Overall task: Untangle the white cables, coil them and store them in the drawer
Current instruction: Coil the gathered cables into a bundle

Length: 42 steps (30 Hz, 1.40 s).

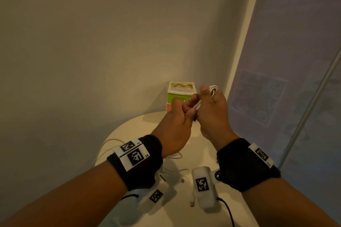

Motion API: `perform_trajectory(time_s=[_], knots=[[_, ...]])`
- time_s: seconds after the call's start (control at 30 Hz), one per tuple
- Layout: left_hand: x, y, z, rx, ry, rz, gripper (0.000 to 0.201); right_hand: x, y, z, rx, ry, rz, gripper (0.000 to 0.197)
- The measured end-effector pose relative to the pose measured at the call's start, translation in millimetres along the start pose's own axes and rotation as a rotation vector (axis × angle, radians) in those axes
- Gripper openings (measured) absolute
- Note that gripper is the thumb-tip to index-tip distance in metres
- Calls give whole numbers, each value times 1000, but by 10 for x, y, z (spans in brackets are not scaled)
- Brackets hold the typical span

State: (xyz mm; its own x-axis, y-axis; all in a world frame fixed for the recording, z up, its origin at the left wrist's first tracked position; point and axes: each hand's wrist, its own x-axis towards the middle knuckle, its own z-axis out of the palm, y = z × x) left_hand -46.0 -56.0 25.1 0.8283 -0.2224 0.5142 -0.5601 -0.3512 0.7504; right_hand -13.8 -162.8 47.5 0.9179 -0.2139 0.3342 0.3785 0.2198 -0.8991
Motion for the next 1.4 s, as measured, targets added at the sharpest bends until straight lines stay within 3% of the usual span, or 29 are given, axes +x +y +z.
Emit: perform_trajectory(time_s=[0.13,0.2,0.4,0.53,0.63,0.77,0.87,1.0,1.13,1.33,1.4], knots=[[-66,-39,-89,9,-138,-75,32,65,-70,-80,203,107,87,22],[-100,-43,-140,13,-210,-87,39,78,-76,-130,250,71,132,22],[-33,36,-298,-279,-352,-242,44,11,-166,-131,530,-24,182,21],[14,47,-354,-331,-435,-265,36,10,-206,-165,550,-81,184,22],[31,7,-377,-231,-502,-299,34,-18,-229,-208,309,-156,89,20],[72,-25,-396,41,-500,-312,44,-77,-279,-234,-225,-278,-125,22],[79,-37,-429,89,-511,-319,52,-80,-315,-304,-486,-314,-166,18],[129,21,-467,-103,-488,-369,21,-113,-316,-344,-893,-405,-311,22],[167,96,-506,-193,-490,-369,19,-173,-304,-371,-1012,-566,-318,43],[207,184,-479,-130,-502,-303,29,-229,-323,-384,-1171,-705,-339,46],[223,183,-491,-107,-527,-289,27,-209,-270,-384,-1247,-676,-388,35]])
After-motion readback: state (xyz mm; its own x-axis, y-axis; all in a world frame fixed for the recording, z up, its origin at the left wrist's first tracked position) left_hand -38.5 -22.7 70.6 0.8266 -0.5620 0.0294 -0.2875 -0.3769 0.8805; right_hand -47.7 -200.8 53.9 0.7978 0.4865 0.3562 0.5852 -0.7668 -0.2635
